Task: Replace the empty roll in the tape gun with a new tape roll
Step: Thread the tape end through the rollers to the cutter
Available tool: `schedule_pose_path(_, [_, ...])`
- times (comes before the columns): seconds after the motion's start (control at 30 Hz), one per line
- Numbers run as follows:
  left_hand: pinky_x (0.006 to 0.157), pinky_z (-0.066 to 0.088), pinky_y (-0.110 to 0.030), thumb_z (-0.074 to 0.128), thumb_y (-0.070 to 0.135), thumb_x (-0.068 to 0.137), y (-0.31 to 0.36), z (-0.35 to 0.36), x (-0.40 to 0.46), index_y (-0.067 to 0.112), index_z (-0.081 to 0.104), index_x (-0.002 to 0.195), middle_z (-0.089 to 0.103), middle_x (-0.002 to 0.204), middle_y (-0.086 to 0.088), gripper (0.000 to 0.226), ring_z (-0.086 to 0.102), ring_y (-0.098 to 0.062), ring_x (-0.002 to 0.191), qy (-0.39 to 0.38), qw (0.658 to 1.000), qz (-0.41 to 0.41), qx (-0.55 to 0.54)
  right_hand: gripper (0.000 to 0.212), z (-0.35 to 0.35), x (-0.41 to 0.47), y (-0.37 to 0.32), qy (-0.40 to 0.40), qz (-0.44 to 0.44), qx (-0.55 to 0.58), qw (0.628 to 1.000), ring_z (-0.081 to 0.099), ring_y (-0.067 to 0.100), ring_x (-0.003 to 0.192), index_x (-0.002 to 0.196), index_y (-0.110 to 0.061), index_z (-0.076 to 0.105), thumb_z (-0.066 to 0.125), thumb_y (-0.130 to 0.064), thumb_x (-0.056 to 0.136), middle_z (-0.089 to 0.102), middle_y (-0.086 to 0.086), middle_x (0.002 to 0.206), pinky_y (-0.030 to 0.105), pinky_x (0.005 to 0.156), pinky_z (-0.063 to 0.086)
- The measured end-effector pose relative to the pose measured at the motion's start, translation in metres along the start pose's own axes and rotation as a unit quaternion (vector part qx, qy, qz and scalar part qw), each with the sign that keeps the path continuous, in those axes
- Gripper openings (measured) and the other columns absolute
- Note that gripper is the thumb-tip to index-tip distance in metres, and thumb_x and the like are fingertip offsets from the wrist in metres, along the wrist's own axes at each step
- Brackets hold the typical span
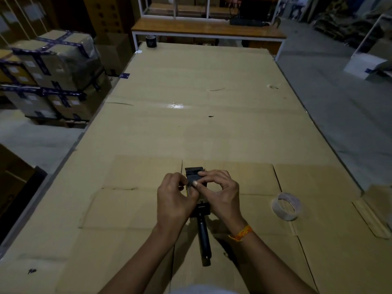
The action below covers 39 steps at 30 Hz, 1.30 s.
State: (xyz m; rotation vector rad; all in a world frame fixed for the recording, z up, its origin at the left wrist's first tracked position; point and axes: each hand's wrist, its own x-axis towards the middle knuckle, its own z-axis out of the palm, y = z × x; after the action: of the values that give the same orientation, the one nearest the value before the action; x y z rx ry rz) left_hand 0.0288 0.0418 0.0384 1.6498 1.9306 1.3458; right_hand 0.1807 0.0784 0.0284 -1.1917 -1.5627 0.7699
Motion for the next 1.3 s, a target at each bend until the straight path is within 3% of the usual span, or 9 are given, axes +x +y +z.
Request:
schedule_pose_path(0.1, [0.072, 0.065, -0.037, 0.087, 0.008, 0.082, 0.0, -0.004, -0.002, 0.011, 0.07, 0.085, 0.066, 0.089, -0.001, 0.017, 0.066, -0.015, 0.079, 0.005, 1.0, 0.021, -0.013, 0.013, 0.001, -0.001, 0.0, -0.006, -0.003, -0.006, 1.0, 0.067, 0.009, 0.116, 0.089, -0.022, 0.086, 0.095, -0.022, 0.08, 0.08, -0.016, 0.108, 0.029, 0.095, 0.057])
schedule_pose_path(0.33, [0.08, 0.06, -0.011, 0.087, 0.007, 0.081, -0.011, -0.023, 0.002, 0.011, 0.081, 0.088, 0.07, 0.103, 0.001, 0.01, 0.069, 0.0, 0.097, -0.055, 0.995, 0.078, -0.026, 0.011, -0.011, 0.002, 0.003, -0.065, 0.012, 0.002, 0.998, 0.067, 0.009, 0.122, 0.091, -0.022, 0.086, 0.093, -0.025, 0.083, 0.08, -0.018, 0.115, 0.045, 0.099, 0.06])
schedule_pose_path(0.47, [0.082, 0.06, -0.011, 0.085, 0.009, 0.081, -0.012, -0.027, 0.007, 0.012, 0.082, 0.088, 0.072, 0.107, 0.003, 0.008, 0.07, 0.002, 0.103, -0.077, 0.993, 0.084, -0.032, 0.009, -0.016, 0.001, 0.001, -0.083, 0.0, 0.004, 0.997, 0.07, 0.011, 0.119, 0.093, -0.02, 0.085, 0.09, -0.021, 0.085, 0.08, -0.017, 0.116, 0.047, 0.096, 0.063])
schedule_pose_path(0.77, [0.07, 0.064, -0.028, 0.081, 0.007, 0.082, -0.007, -0.03, 0.007, 0.009, 0.079, 0.092, 0.074, 0.088, -0.001, 0.01, 0.071, -0.011, 0.075, -0.086, 0.987, 0.137, 0.01, 0.011, -0.02, -0.001, -0.002, -0.073, -0.055, -0.053, 0.994, 0.07, 0.004, 0.107, 0.094, -0.014, 0.083, 0.089, -0.017, 0.086, 0.08, -0.003, 0.108, 0.039, 0.087, 0.065])
schedule_pose_path(0.9, [0.076, 0.063, -0.023, 0.081, 0.006, 0.086, -0.01, -0.033, 0.007, 0.01, 0.076, 0.092, 0.07, 0.099, -0.002, 0.009, 0.07, -0.009, 0.087, -0.101, 0.982, 0.159, 0.001, 0.009, -0.019, -0.003, -0.007, -0.067, -0.089, -0.071, 0.991, 0.069, 0.008, 0.11, 0.092, -0.014, 0.083, 0.089, -0.017, 0.086, 0.08, -0.004, 0.115, 0.042, 0.086, 0.064])
schedule_pose_path(1.0, [0.086, 0.061, -0.014, 0.084, 0.009, 0.088, -0.018, -0.033, 0.006, 0.012, 0.076, 0.095, 0.063, 0.133, -0.002, 0.01, 0.064, 0.002, 0.119, -0.103, 0.986, 0.125, -0.047, 0.01, -0.017, -0.007, -0.008, -0.065, -0.061, -0.05, 0.995, 0.063, 0.003, 0.125, 0.088, -0.017, 0.081, 0.089, -0.022, 0.086, 0.062, -0.006, 0.151, 0.027, 0.096, 0.062])
schedule_pose_path(1.07, [0.09, 0.057, -0.009, 0.083, 0.013, 0.091, -0.022, -0.032, 0.004, 0.016, 0.076, 0.096, 0.054, 0.151, 0.005, 0.009, 0.056, 0.005, 0.135, -0.103, 0.989, 0.076, -0.074, 0.011, -0.016, -0.009, -0.01, -0.069, -0.006, -0.03, 0.997, 0.057, 0.0, 0.136, 0.087, -0.019, 0.081, 0.09, -0.024, 0.085, 0.049, -0.011, 0.164, 0.021, 0.099, 0.058])
schedule_pose_path(1.17, [0.095, 0.054, -0.006, 0.082, 0.014, 0.093, -0.02, -0.03, 0.0, 0.018, 0.077, 0.096, 0.059, 0.144, 0.017, 0.007, 0.056, -0.001, 0.14, -0.108, 0.988, 0.013, -0.112, 0.01, -0.014, -0.01, -0.013, -0.076, 0.043, 0.012, 0.996, 0.056, 0.006, 0.143, 0.09, -0.018, 0.081, 0.09, -0.019, 0.085, 0.054, -0.008, 0.161, 0.029, 0.105, 0.06])
schedule_pose_path(1.3, [0.098, 0.06, -0.018, 0.081, 0.013, 0.093, -0.015, -0.031, 0.0, 0.017, 0.075, 0.09, 0.072, 0.135, 0.006, 0.008, 0.064, 0.009, 0.126, -0.111, 0.984, -0.024, -0.141, 0.008, -0.015, -0.011, -0.015, -0.078, 0.098, 0.053, 0.991, 0.057, 0.007, 0.142, 0.088, -0.022, 0.082, 0.089, -0.02, 0.086, 0.063, -0.006, 0.152, 0.039, 0.111, 0.057])
